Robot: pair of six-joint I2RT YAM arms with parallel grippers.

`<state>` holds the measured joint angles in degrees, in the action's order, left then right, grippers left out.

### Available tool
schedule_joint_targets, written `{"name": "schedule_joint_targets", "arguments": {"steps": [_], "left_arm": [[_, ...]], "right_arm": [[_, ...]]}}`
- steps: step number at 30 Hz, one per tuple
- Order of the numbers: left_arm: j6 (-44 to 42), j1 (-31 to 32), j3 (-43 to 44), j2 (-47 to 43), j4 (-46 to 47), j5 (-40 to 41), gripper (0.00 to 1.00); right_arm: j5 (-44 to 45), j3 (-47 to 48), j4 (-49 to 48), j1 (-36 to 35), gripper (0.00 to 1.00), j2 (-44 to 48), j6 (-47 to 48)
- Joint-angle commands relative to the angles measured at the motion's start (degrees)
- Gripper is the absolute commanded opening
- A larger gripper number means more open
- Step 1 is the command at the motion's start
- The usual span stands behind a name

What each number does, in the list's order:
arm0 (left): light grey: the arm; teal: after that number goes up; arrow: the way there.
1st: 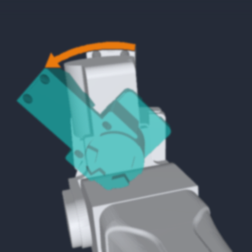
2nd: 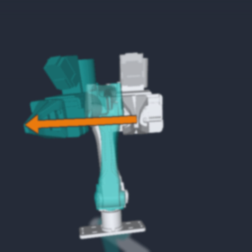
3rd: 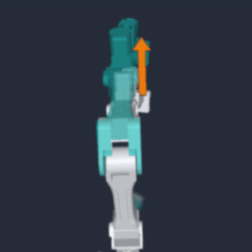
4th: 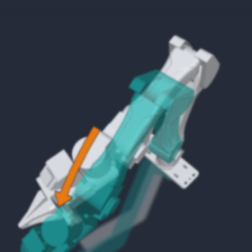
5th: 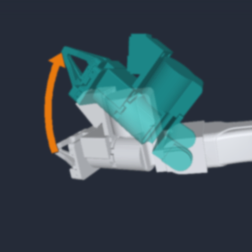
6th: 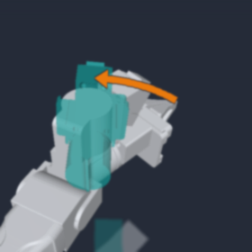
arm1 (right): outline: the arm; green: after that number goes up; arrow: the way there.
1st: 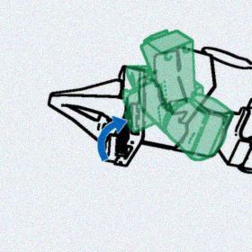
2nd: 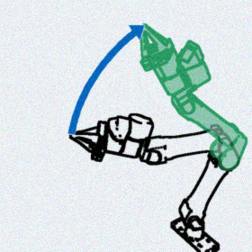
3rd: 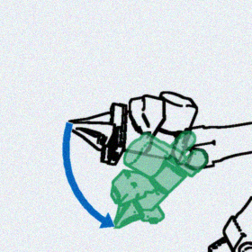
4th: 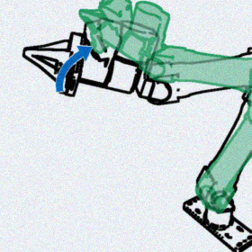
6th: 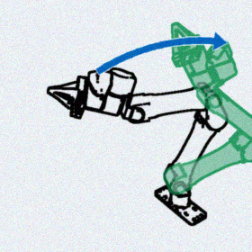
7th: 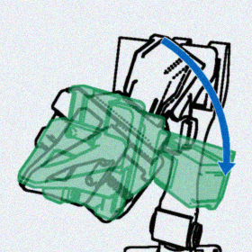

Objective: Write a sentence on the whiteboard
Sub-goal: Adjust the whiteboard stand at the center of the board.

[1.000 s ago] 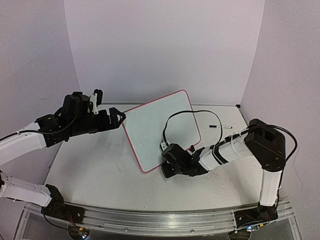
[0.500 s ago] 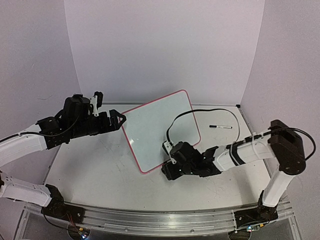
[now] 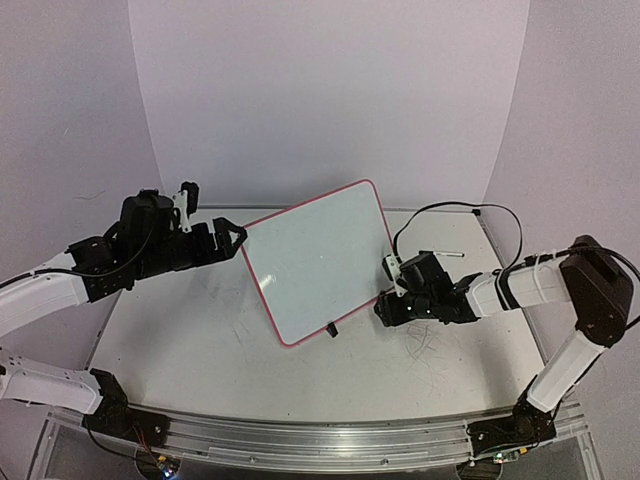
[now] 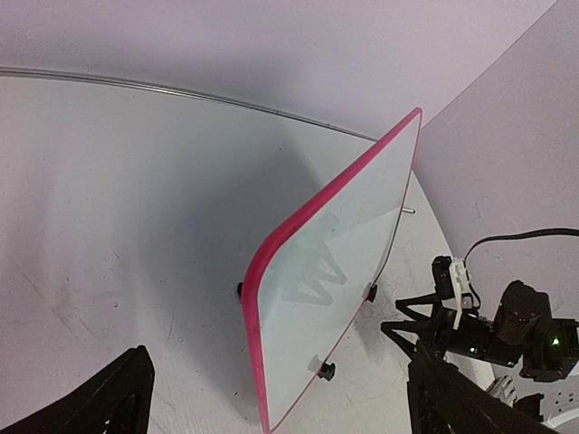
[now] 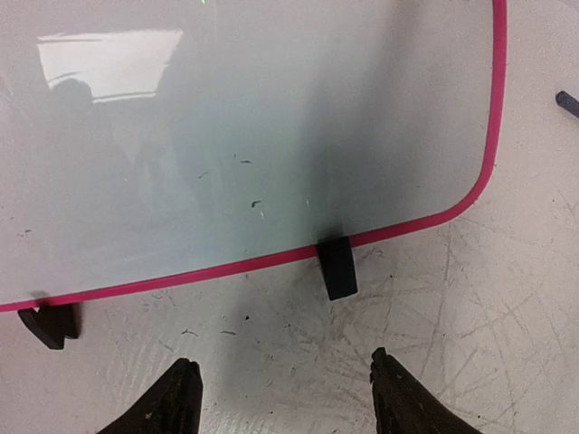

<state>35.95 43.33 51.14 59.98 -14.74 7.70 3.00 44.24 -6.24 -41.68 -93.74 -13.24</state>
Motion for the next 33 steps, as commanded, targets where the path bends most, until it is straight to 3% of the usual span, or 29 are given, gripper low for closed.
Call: {"name": "schedule_joint_targets", "arguments": {"steps": [1,13,21,30,33], "left_arm": [[0.40,0.00,0.33,1.16,1.96,-0.20,0.99],[1.29,0.00,-0.85,2.01,3.96,-0.91,0.99],[1.30,0.00,-0.62,3.84,6.70,-1.59,0.98],[0.02,0.00,0.97,4.12,6.62,-1.03,0.98],[-0.92,0.01,1.09,3.82,6.51,0.67,0.98]], "right_arm": [[-4.94,1.04,-5.11,2.69,0.57,-3.71,3.03],[-3.03,6.37,-9.50,4.07,0.46,-13.74,6.25],[-2.04,6.84,-10.72,4.06,0.27,-14.68,7.12],[-2.35,4.46,-8.98,0.64,0.02,-12.95,-1.04],[0.65,3.89,-7.13,-2.16,0.00,-12.41,-5.30]]}}
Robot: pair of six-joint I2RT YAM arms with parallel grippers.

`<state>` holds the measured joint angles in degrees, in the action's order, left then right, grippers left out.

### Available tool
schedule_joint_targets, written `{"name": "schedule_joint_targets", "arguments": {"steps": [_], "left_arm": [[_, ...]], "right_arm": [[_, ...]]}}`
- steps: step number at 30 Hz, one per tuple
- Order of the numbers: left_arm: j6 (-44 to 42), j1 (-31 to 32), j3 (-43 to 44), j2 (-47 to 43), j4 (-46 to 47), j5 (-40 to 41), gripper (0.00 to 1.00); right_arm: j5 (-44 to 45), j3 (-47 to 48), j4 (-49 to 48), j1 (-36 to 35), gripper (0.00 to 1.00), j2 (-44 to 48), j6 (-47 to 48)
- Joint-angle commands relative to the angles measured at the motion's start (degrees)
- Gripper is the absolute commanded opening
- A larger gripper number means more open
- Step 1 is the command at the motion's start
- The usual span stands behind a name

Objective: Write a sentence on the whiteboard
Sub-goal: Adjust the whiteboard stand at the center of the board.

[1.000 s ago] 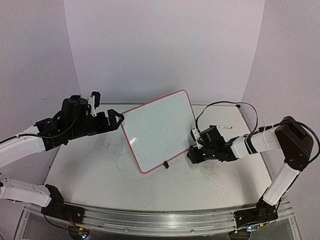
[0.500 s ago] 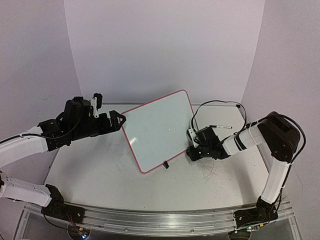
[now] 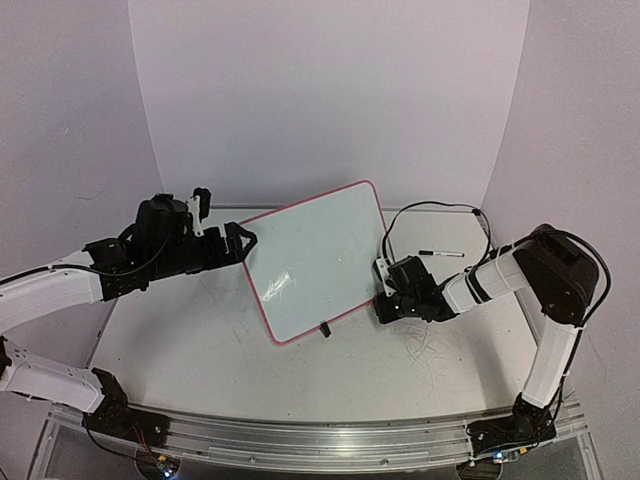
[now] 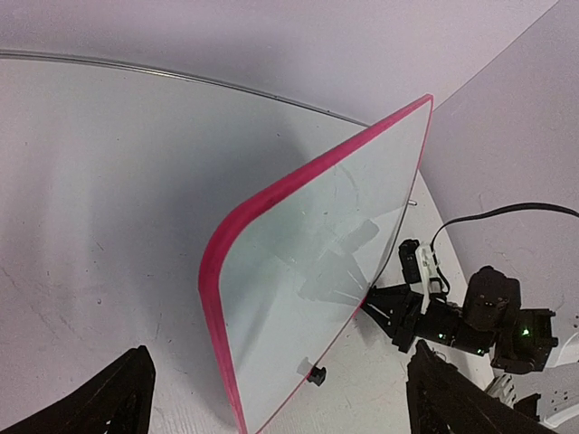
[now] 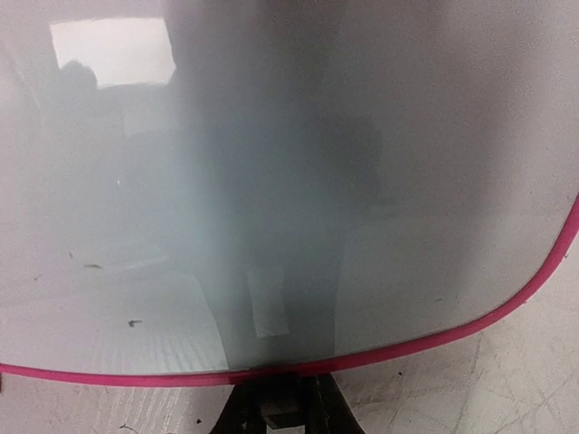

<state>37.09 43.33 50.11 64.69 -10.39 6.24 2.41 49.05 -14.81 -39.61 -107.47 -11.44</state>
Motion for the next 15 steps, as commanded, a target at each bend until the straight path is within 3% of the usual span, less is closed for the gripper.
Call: {"name": "schedule_joint_targets", "arguments": {"steps": [1,9,15], "left_arm": [[-2.41,0.01,2.20,-1.01,1.95,3.00,0.98],[-2.51,0.00,2.00,-3.25,0.11,10.05,0.98],[-2.66,0.02,2.33,-2.38,0.16,9.06,0.98]], "right_arm": [[2.39,-1.07,2.26,-5.25,0.00,1.40,-8.84],[8.03,-5.52,4.30,-10.40,0.00,2.72,-21.21],[12.26,-8.37,4.61,-10.54,0.00,5.16,-19.09]]}}
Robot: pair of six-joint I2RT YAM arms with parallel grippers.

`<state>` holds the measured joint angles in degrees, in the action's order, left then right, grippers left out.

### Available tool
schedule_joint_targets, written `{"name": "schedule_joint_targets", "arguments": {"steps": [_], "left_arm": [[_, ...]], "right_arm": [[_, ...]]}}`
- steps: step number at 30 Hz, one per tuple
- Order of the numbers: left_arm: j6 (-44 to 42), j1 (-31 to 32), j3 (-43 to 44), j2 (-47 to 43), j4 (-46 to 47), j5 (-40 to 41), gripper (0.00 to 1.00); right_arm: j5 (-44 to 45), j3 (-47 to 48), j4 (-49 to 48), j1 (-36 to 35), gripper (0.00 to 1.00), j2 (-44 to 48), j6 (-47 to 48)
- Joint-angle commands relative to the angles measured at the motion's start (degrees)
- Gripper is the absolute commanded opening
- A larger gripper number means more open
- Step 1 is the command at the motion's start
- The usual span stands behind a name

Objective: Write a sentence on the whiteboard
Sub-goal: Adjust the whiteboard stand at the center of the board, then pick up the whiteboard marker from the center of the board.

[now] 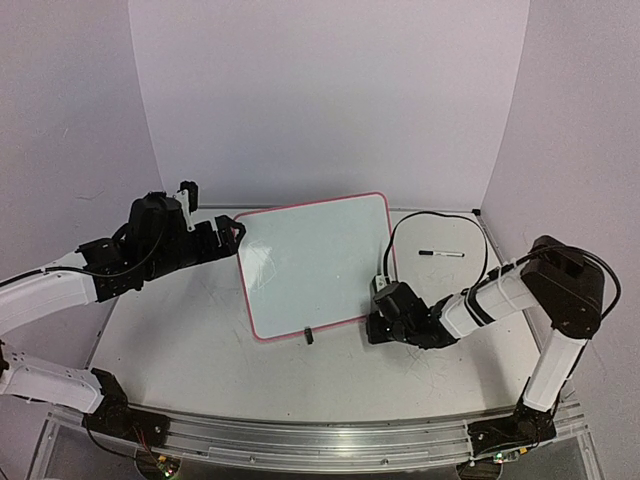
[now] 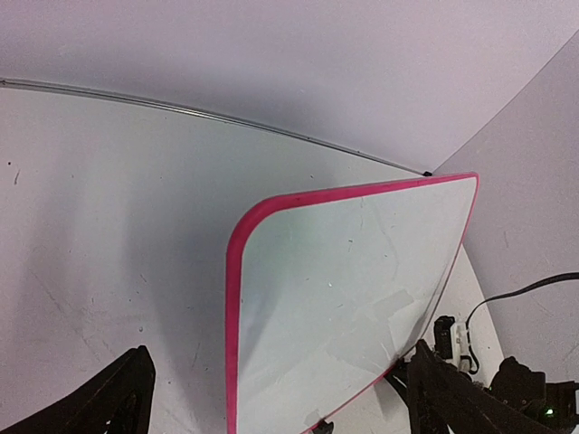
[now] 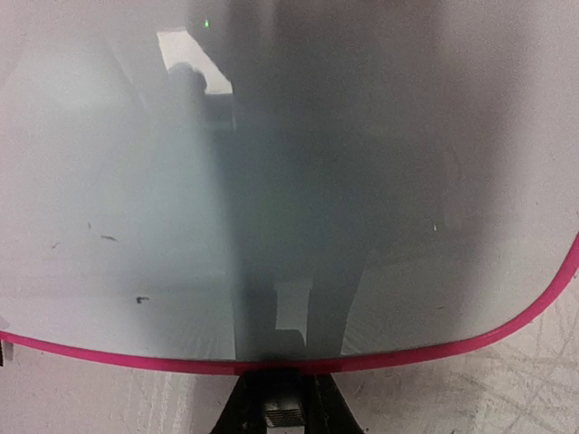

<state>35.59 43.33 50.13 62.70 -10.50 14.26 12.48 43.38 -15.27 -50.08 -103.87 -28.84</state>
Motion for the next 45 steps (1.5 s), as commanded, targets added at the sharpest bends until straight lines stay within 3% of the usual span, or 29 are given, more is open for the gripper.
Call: {"name": "schedule_joint_targets", "arguments": {"steps": [1,4,7,13,18,22,26,29,39,45], "left_arm": [[-1.24,0.00,2.45,-0.13,0.27,0.79,0.98],[-1.41,0.00,2.69,0.21,0.25,0.27,0.98],[-1.63,0.00,2.69,0.48,0.33,0.33,0.98],[-2.52,0.00,3.03,0.24,0.25,0.43,0.98],[-4.27,0.02,3.77,-0.41,0.24,1.43,0.99],[-5.78,0.00,4.46,-0.63,0.26,1.68,0.99],[-7.17,0.00,4.96,-1.31,0.22,1.32,0.99],[-8.34,-0.04,5.19,-2.02,0.22,0.64,0.99],[-13.09,0.00,7.47,-4.07,0.31,-2.71,0.99],[-13.98,0.00,6.48,-4.67,0.48,-3.91,1.00]], "right_arm": [[2.26,-2.91,5.04,0.00,0.00,1.63,-0.87],[1.38,-3.33,4.72,0.23,0.01,1.83,1.61],[-0.11,-3.89,3.96,0.20,0.15,3.14,2.65],[-0.27,-4.37,10.27,0.05,0.59,12.50,-0.46],[6.54,-4.08,20.82,0.25,0.98,25.13,-4.37],[14.29,-3.34,27.94,4.30,0.98,33.18,-10.75],[11.62,-0.68,30.37,15.08,0.98,37.41,-11.74],[12.44,3.14,31.14,22.35,0.98,35.69,-11.91],[7.74,30.56,34.87,35.66,0.98,5.90,-18.77],[11.45,49.59,42.67,37.90,0.98,-11.84,-21.88]]}}
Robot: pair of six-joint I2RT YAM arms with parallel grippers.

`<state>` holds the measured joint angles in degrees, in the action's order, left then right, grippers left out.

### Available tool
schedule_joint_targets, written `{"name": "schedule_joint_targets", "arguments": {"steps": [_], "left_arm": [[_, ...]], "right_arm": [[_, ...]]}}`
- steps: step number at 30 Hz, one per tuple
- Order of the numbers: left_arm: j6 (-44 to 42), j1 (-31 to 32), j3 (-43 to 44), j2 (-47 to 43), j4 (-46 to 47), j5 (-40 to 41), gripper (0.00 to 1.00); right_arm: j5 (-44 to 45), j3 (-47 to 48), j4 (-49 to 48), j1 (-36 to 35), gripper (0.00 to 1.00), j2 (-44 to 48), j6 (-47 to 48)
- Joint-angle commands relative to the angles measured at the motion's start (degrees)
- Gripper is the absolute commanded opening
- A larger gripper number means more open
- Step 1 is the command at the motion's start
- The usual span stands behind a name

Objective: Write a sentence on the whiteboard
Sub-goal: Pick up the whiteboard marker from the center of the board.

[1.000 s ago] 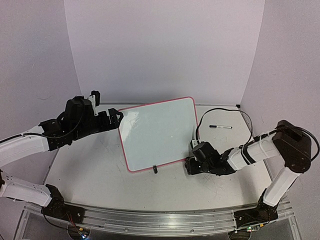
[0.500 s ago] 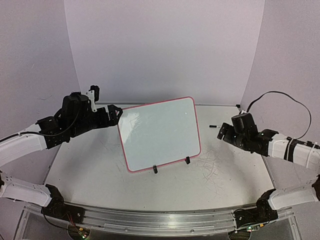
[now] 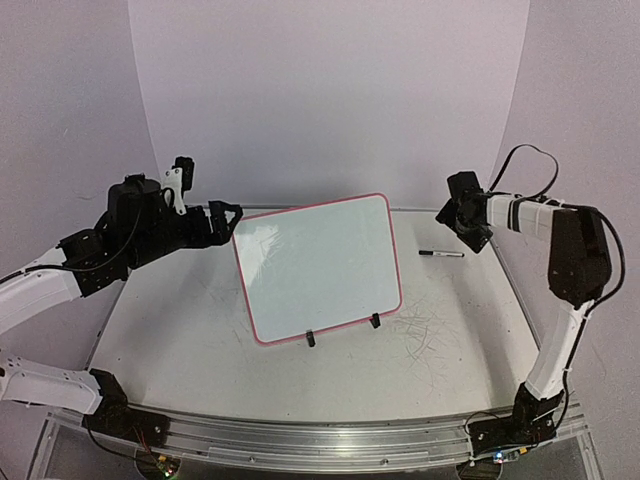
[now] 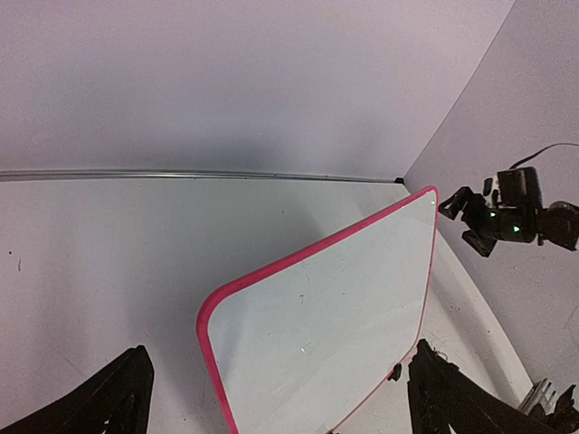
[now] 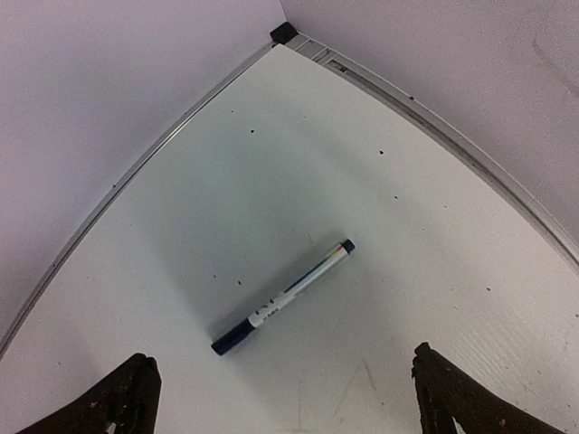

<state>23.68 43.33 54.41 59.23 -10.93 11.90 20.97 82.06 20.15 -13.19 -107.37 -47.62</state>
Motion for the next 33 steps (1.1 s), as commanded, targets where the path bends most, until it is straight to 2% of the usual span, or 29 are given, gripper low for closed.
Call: {"name": "schedule_joint_targets", "arguments": {"steps": [1,5,10,17,26,33], "left_arm": [[-2.21,0.00,1.89,-1.22,0.99,-1.81,1.00],[-2.85,0.00,0.22,-2.40,1.24,-1.56,1.00],[-3.08,0.00,-1.04,-3.48,2.49,-1.39,1.00],[-3.72,0.00,-0.97,-2.93,3.11,-2.04,0.99],[-3.86,0.00,-0.36,-2.84,3.18,-2.33,0.99],[-3.66,0.00,-0.36,-3.64,3.10,-2.52,0.99]], "right_arm": [[3.83,12.98,7.82,1.06,0.98,-10.98,-2.60],[6.31,19.80,9.10,1.26,0.98,-17.62,-0.95],[5.15,23.99,11.39,1.41,0.93,-23.55,-1.63],[5.65,27.20,13.79,1.41,0.81,-27.76,-2.63],[5.40,30.38,16.61,1.57,0.77,-31.53,-1.86],[2.54,32.79,18.33,1.70,0.63,-34.08,-0.02]]}}
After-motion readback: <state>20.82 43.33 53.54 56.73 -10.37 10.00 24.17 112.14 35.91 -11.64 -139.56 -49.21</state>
